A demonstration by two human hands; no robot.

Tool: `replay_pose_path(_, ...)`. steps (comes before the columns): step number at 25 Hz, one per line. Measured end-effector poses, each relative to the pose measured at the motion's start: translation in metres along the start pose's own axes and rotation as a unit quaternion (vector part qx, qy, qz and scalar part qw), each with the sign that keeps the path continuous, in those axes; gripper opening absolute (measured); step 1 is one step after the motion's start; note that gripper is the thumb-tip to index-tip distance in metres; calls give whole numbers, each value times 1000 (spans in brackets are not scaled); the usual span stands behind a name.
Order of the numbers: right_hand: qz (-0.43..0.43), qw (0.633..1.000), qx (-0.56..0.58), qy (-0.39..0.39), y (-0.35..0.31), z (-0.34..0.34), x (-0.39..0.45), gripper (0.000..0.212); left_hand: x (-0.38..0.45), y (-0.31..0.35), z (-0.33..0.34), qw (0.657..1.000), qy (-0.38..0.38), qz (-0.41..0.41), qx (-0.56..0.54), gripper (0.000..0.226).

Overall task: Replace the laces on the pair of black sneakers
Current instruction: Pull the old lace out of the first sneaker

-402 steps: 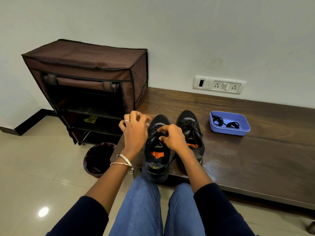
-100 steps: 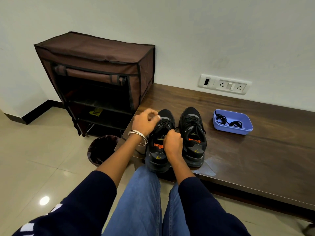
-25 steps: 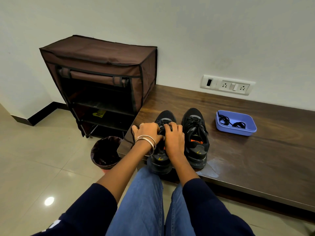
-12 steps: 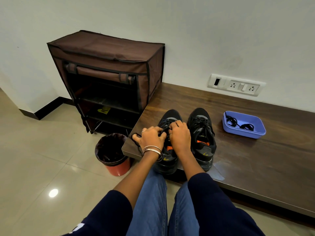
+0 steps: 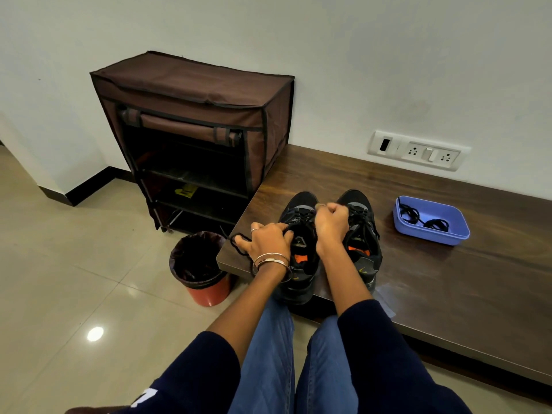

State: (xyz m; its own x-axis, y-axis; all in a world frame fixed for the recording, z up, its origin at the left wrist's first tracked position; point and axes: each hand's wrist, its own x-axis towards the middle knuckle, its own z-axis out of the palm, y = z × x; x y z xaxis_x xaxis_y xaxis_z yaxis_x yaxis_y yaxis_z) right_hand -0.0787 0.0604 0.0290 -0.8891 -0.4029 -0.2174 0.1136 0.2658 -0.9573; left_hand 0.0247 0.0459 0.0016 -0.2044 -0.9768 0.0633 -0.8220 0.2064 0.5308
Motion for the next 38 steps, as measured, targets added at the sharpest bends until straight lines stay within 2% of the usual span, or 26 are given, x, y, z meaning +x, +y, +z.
replay_pose_path(1, -100, 984, -146, -25, -3, -1, 0, 20, -2, 2, -2, 1000, 1, 4, 1, 25)
replay_pose_path(3, -255, 859, -437, -78, -4, -1, -8, 19, -5, 3, -7, 1000, 4, 10, 9, 24)
replay_pose_path(5, -315, 755, -568, -89, -3, -1, -17, 13, -4, 3, -7, 1000, -3, 10, 7, 24)
replay_pose_path(7, -337, 719, -603, -74, 1, -3, -17, 11, -4, 1, -2, 1000, 2, 2, -3, 24)
replay_pose_path(8, -343, 728, -589, -73, 3, -4, -15, 8, -4, -1, -1, 1000, 6, -1, -5, 25)
replay_pose_path(9, -329, 767, -546, -75, 4, -6, -13, 8, -4, -2, 0, 1000, 11, -2, -5, 25)
replay_pose_path(10, -289, 832, -466, -81, 6, -9, -10, 11, -4, -2, 2, 1000, 13, -2, -5, 25)
replay_pose_path(11, -224, 914, -325, -97, 5, -13, -8, 15, -4, -2, 2, 1000, 13, -2, -5, 25)
replay_pose_path(12, -153, 973, -140, -105, 4, -17, -7, 17, -4, -2, 2, 1000, 12, -3, -6, 25)
replay_pose_path(13, -95, 991, 29, -87, 4, -21, -5, 20, -3, -2, 1, 1000, 12, -4, -6, 25)
replay_pose_path(14, -62, 988, 130, -53, 3, -25, -4, 20, -3, -2, 2, 1000, 11, -5, -6, 25)
replay_pose_path(15, -55, 988, 147, -14, 1, -28, -5, 18, -2, -2, 2, 1000, 9, -7, -6, 24)
replay_pose_path(17, -92, 994, -16, 51, -3, -29, -5, 11, -3, -1, 2, 1000, 6, -7, -9, 24)
replay_pose_path(18, -136, 979, -140, 58, -4, -28, -6, 20, -4, -1, 1, 1000, 4, -7, -10, 24)
replay_pose_path(20, -257, 896, -360, -11, -7, -23, -11, 34, -4, 0, 1, 1000, 1, -6, -11, 24)
replay_pose_path(22, -327, 779, -528, -87, -4, -12, -18, 24, -4, 0, -1, 1000, -5, -5, -16, 25)
replay_pose_path(23, -338, 741, -572, -97, 0, -8, -19, 18, -5, 0, -2, 1000, -11, -4, -21, 25)
replay_pose_path(24, -344, 730, -583, -94, 3, -6, -19, 13, -4, -1, -1, 1000, -15, -3, -27, 25)
replay_pose_path(25, -343, 749, -560, -86, 6, -6, -18, 11, -4, -1, 0, 999, -15, -2, -29, 25)
replay_pose_path(29, -211, 938, -264, -77, -3, -24, -12, 19, -3, -1, 1, 1000, 0, -2, -26, 25)
replay_pose_path(31, -166, 981, -76, -62, -9, -34, -7, 24, -3, -1, 1, 1000, 7, -3, -16, 25)
replay_pose_path(33, -155, 987, -41, -22, -13, -35, -9, 19, -4, -1, 1, 1000, 12, 0, 5, 25)
replay_pose_path(34, -158, 982, -105, 13, -14, -34, -11, 12, -5, -1, 1, 1000, 15, 6, 17, 25)
replay_pose_path(35, -172, 962, -206, 41, -15, -33, -12, 5, -5, 0, 1, 999, 17, 11, 27, 25)
replay_pose_path(37, -250, 888, -385, 25, -11, -26, -14, 35, -6, 1, 0, 999, 22, 19, 35, 24)
replay_pose_path(38, -292, 847, -444, -6, -11, -22, -17, 40, -6, 1, 0, 999, 24, 23, 35, 23)
